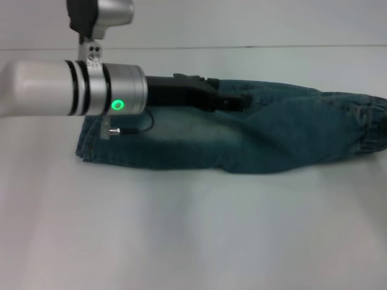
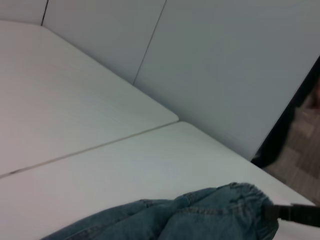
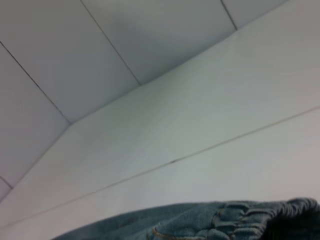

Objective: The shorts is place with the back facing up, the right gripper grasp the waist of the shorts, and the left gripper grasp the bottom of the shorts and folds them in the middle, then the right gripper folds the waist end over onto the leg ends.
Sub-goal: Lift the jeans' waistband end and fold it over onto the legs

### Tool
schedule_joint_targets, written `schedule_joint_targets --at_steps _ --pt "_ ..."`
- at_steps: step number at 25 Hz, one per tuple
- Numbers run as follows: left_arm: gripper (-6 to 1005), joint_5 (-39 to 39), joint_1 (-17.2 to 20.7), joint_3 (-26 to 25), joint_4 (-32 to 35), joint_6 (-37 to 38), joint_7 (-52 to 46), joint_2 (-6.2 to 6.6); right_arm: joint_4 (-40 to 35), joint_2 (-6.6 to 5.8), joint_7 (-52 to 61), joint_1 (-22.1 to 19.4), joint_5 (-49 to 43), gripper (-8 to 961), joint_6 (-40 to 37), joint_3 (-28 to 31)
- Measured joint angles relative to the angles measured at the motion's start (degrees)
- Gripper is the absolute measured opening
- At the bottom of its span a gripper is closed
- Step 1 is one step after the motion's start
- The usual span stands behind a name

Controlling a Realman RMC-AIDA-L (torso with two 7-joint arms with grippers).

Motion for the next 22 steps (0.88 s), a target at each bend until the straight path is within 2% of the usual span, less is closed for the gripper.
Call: schedule_joint_targets --at_steps 10,15,22 --pt "949 -3.1 -1.1 6.6 -2.8 -7.8 -0.9 -0.28 -7.9 1.71 3.8 0.3 0.4 65 -2.0 -0.6" --pt "949 -4.6 -1.0 9.4 -3.6 -13.9 -3.5 -0.29 -11.2 2.24 5.4 0.5 0.4 71 -3.3 -0.6" --pt "732 -5.9 -1.3 10.7 -4.8 -19.2 -4.5 -0.30 -15.8 2.78 8.0 0.5 0.1 78 -4.8 -0.7"
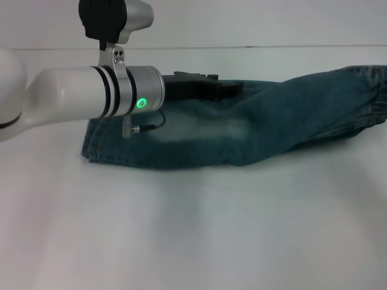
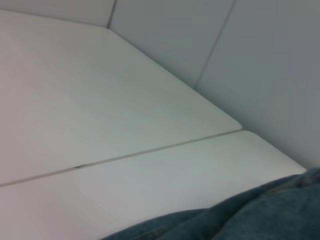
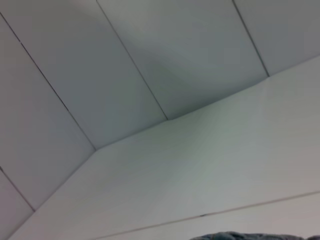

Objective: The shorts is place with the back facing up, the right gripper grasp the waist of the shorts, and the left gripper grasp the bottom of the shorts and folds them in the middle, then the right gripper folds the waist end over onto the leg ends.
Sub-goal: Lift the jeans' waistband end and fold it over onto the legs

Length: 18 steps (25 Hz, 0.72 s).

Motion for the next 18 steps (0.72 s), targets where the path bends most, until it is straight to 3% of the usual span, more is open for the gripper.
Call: schedule_joint_targets --at_steps 5,14,17,18 --pt "567 -0.3 -1.0 4.6 -2.4 -6.9 -2.4 0.00 -2.4 0.00 1.4 0.0 -0.1 84 -0.4 -0.3" --pt "353 -0.3 -3.2 19.0 -6.0 -19.5 -11.1 0.00 -8.1 -0.08 5.5 0.7 -0.1 94 -0.5 -4.0" --pt "124 -0.6 -3.3 21.4 -6.2 -21.0 -13.1 0.00 -11.1 0.02 7.4 0.9 -0.1 97 -0.6 -5.9" --pt "109 -0.6 -3.3 21.4 -6.2 -21.0 -13.1 0.00 -12.4 0.07 8.1 1.0 -0.1 98 -0.6 -6.8"
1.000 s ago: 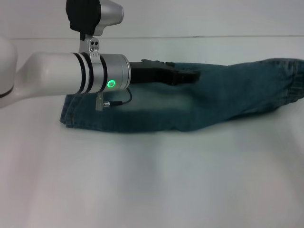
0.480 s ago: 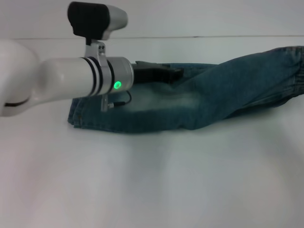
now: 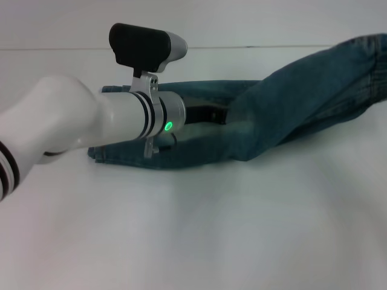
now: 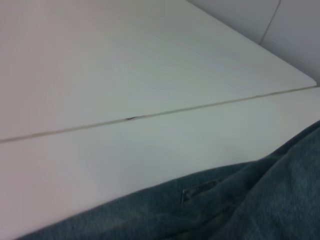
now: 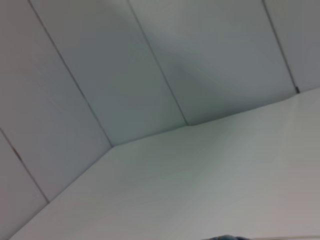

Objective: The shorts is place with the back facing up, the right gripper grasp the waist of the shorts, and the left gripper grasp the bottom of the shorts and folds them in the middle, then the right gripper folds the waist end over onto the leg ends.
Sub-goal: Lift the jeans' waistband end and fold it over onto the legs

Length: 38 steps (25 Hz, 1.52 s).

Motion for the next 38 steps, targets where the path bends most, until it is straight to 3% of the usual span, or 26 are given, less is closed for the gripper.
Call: schedule_joint_targets --at_steps 5,23,38 --pt "33 -4.1 -0.1 5.2 -1.1 -3.0 -1.3 0.00 -5.3 0.73 2.7 0.4 0.0 104 0.0 -2.3" --pt "39 -19.2 -1.6 22.0 0.0 -6.0 -1.9 0.00 -12.5 0.36 7.8 3.3 -0.2 124 -3.7 -4.2" --pt "44 -24.9 -0.8 28.4 4.1 -4.7 -1.9 0.00 -13.3 0.16 9.4 5.9 -2.7 140 -5.5 -4.4"
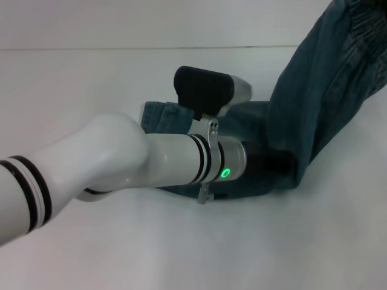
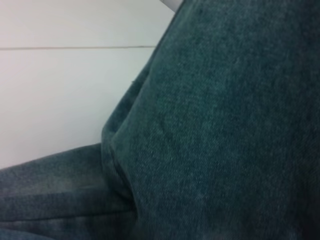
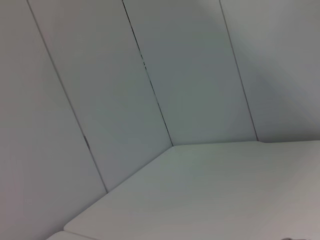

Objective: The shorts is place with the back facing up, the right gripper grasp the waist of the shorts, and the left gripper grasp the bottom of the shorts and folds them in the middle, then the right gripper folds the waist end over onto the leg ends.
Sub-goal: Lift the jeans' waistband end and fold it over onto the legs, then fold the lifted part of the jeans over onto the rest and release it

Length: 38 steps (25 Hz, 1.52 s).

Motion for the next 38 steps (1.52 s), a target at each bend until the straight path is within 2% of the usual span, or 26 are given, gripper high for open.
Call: schedule_joint_targets --at_steps 4,9,13,15,18,24,38 --pt "79 0.4 1.1 -4.8 -1.3 -1.1 1.3 0.01 0.3 0.06 0.0 0.3 -0.3 145 0.0 -1.0" --pt "163 0.5 3.4 -19.3 -3.0 -2.4 12.2 0.40 0.7 0.25 0.1 0.9 -0.3 150 0.4 -3.1" --pt "230 0.6 7.1 -30.2 1.3 -6.7 21.5 0.32 2.6 0.15 0.1 2.6 -0.9 155 0.8 -4.2" --pt "326 0.6 8.7 -32.6 4.6 -9.8 24.2 0.20 4.3 -0.07 0.1 4.2 -1.9 157 0.8 -4.7" --pt "469 0.6 9.9 -33.9 8.5 -14.5 27.2 0.11 7.6 -0.24 0.0 7.1 -4.6 160 0.9 -5.2" --pt "559 2.7 9.8 -34.2 11.0 -21.1 29.5 0.16 13.4 0.15 -0.5 12.6 -8.1 167 3.6 -9.6" --pt "572 8.2 9.3 -35.0 11.8 -22.3 29.9 0.35 25.0 0.93 2.0 24.3 -9.4 182 11.1 -24.5"
